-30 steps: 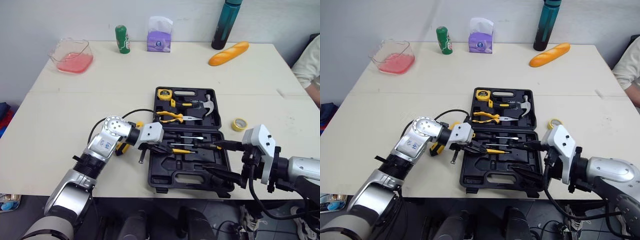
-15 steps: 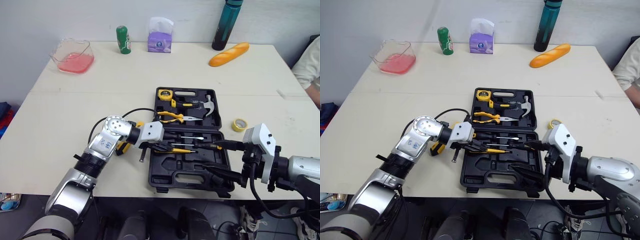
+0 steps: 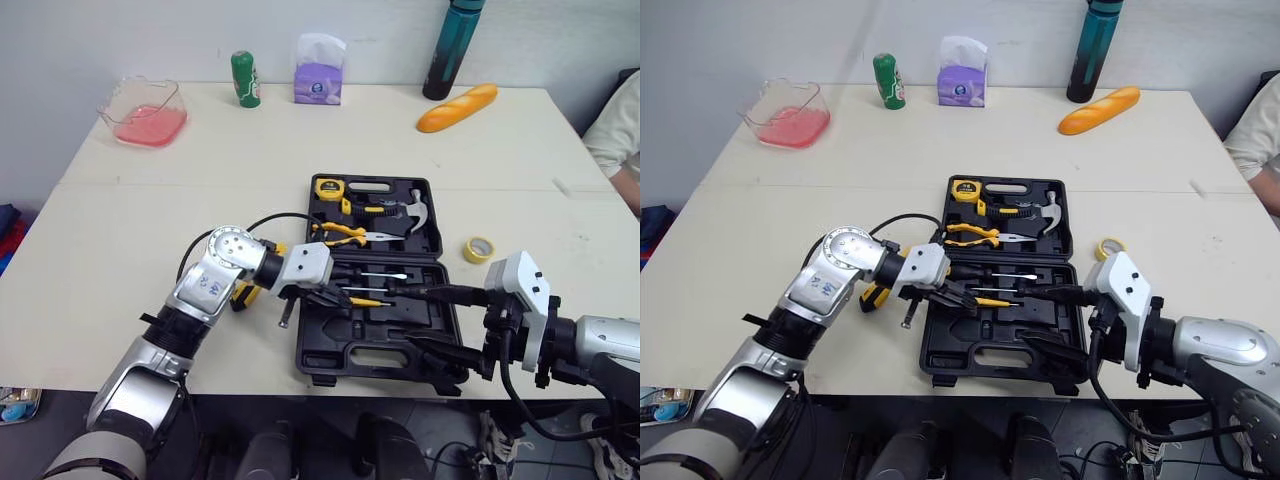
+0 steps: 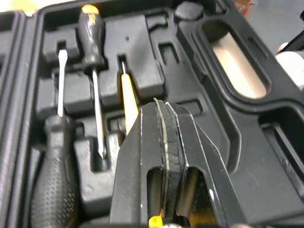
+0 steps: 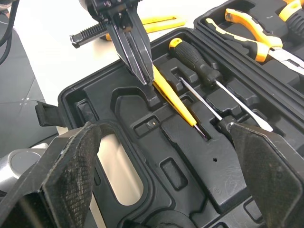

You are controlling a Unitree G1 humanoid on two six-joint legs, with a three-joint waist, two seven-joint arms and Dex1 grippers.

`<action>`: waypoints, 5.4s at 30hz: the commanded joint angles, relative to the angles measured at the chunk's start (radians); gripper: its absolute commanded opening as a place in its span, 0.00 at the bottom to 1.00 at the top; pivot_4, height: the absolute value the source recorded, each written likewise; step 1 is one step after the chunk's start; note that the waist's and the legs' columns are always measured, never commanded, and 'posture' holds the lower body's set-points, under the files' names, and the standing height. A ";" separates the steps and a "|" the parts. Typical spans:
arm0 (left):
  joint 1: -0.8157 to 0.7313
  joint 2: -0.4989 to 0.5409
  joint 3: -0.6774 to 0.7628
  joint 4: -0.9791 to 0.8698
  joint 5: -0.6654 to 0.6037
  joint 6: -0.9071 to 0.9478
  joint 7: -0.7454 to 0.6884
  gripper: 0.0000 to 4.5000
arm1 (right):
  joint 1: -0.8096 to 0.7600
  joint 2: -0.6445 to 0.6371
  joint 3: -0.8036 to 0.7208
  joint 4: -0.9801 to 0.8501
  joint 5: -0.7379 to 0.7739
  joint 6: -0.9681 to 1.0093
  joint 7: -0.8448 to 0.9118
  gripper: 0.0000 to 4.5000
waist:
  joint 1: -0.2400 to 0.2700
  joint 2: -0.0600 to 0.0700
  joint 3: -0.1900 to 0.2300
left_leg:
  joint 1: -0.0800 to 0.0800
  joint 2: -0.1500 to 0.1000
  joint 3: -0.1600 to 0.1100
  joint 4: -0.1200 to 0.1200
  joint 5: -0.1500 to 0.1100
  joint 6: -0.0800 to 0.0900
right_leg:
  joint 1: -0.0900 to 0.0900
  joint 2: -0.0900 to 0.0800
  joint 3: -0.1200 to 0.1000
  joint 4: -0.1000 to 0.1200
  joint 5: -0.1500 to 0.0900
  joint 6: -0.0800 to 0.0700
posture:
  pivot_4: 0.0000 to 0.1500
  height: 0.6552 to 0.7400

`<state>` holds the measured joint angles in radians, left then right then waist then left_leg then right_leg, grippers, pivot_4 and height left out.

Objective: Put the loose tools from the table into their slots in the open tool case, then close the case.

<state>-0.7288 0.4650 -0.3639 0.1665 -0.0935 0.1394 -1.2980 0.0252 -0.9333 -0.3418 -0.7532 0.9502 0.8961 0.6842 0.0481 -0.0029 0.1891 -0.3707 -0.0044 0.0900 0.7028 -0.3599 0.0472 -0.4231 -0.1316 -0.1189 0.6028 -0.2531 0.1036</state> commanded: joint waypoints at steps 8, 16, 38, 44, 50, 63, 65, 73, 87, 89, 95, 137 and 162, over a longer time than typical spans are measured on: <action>-0.008 -0.018 -0.015 0.115 0.089 -0.062 0.100 0.01 | 0.003 -0.012 -0.028 -0.031 0.024 -0.009 -0.005 1.00 | 0.003 0.000 0.000 | 0.001 0.000 0.000 0.000 0.000 0.000 | 0.001 0.000 0.000 0.000 0.000 0.000 | 1.00 0.90; 0.003 -0.026 -0.013 0.121 0.059 -0.027 0.082 0.01 | 0.010 -0.010 -0.027 -0.035 0.031 -0.008 -0.006 1.00 | 0.001 0.000 0.000 | 0.001 0.000 0.000 0.000 0.000 0.001 | 0.001 0.000 0.000 0.000 0.000 0.000 | 1.00 0.90; 0.480 0.201 0.679 -0.431 -0.393 0.629 0.336 0.98 | 0.264 -0.065 -0.423 0.349 -0.193 -0.162 0.223 1.00 | -0.026 -0.001 -0.001 | 0.003 0.001 -0.001 -0.003 -0.001 0.000 | 0.004 0.000 0.003 -0.004 0.000 0.000 | 1.00 0.90; 0.773 0.363 1.004 -0.376 -0.393 0.661 0.348 0.98 | 0.349 -0.113 -0.546 0.632 -0.348 -0.294 0.351 1.00 | -0.023 0.000 -0.001 | 0.005 0.002 -0.001 -0.004 -0.003 -0.001 | 0.005 -0.001 0.008 -0.010 0.000 0.000 | 1.00 0.90; 0.898 0.429 1.167 -0.183 -0.340 0.545 0.375 0.98 | 0.302 -0.134 -0.553 0.864 -0.434 -0.388 0.361 1.00 | -0.025 0.000 -0.001 | 0.007 0.003 -0.002 -0.005 -0.008 -0.004 | 0.005 -0.007 0.007 -0.011 -0.002 -0.003 | 1.00 0.90; 0.822 0.371 0.981 -0.547 -0.482 0.737 0.534 0.98 | 0.207 -0.075 -0.469 0.585 -0.302 -0.256 0.341 1.00 | -0.026 0.005 0.000 | 0.013 0.004 0.000 -0.007 -0.011 -0.010 | 0.008 -0.008 0.009 -0.009 -0.002 -0.004 | 1.00 0.90; 0.782 0.354 0.921 -0.622 -0.497 0.796 0.594 0.98 | 0.204 -0.066 -0.446 0.470 -0.247 -0.203 0.333 1.00 | -0.025 0.005 0.000 | 0.014 0.005 0.000 -0.009 -0.012 -0.011 | 0.009 -0.008 0.010 -0.009 -0.002 -0.004 | 1.00 0.90; 0.591 0.212 0.703 -0.746 -0.523 1.055 0.857 0.98 | 0.044 -0.066 -0.214 0.130 -0.029 -0.083 0.255 1.00 | -0.024 0.006 0.000 | 0.016 0.007 0.002 -0.009 -0.009 -0.007 | 0.010 -0.001 0.012 -0.006 -0.002 -0.004 | 1.00 0.90; 0.493 0.211 0.350 -0.583 -0.288 0.962 0.944 0.79 | -0.313 -0.003 0.213 0.091 -0.062 -0.092 0.173 1.00 | -0.019 0.006 -0.001 | 0.016 0.006 0.002 -0.006 -0.008 -0.007 | 0.010 -0.002 0.011 -0.009 -0.002 -0.004 | 1.00 0.90; 0.498 0.197 0.374 -0.602 -0.309 0.980 0.936 0.61 | -0.322 -0.004 0.221 0.097 -0.069 -0.097 0.178 1.00 | -0.020 0.006 -0.001 | 0.016 0.007 0.002 -0.005 -0.008 -0.007 | 0.011 -0.002 0.012 -0.009 -0.002 -0.004 | 1.00 0.90; 0.497 0.246 0.469 -0.625 -0.341 0.971 0.871 0.32 | -0.353 0.006 0.234 0.114 -0.079 -0.102 0.179 1.00 | -0.024 0.006 -0.001 | 0.016 0.008 0.002 -0.006 -0.008 -0.007 | 0.010 -0.001 0.011 -0.009 -0.002 -0.005 | 1.00 0.90; -0.143 0.054 -0.291 -0.358 -0.081 0.740 0.194 0.43 | 0.369 -0.042 -0.367 -0.087 0.013 0.011 0.153 1.00 | 0.002 0.002 0.001 | 0.004 0.002 -0.002 -0.001 -0.004 0.002 | 0.008 0.002 0.008 -0.010 0.001 0.002 | 1.00 0.90; 0.133 -0.031 -0.043 -0.237 -0.167 0.250 0.126 0.01 | 0.300 -0.054 -0.292 -0.060 -0.003 0.002 0.147 1.00 | 0.004 0.002 0.001 | 0.003 0.000 -0.004 0.000 -0.004 0.002 | 0.009 0.000 0.006 -0.010 0.002 0.003 | 1.00 0.90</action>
<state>-0.6026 0.4354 -0.3968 -0.0616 -0.2662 0.4026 -1.1665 0.3298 -0.9761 -0.6310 -0.8115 0.9482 0.9119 0.8289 0.0520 -0.0004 0.1900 -0.3675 -0.0039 0.0861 0.7030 -0.3635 0.0494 -0.4141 -0.1314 -0.1135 0.5928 -0.2513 0.1063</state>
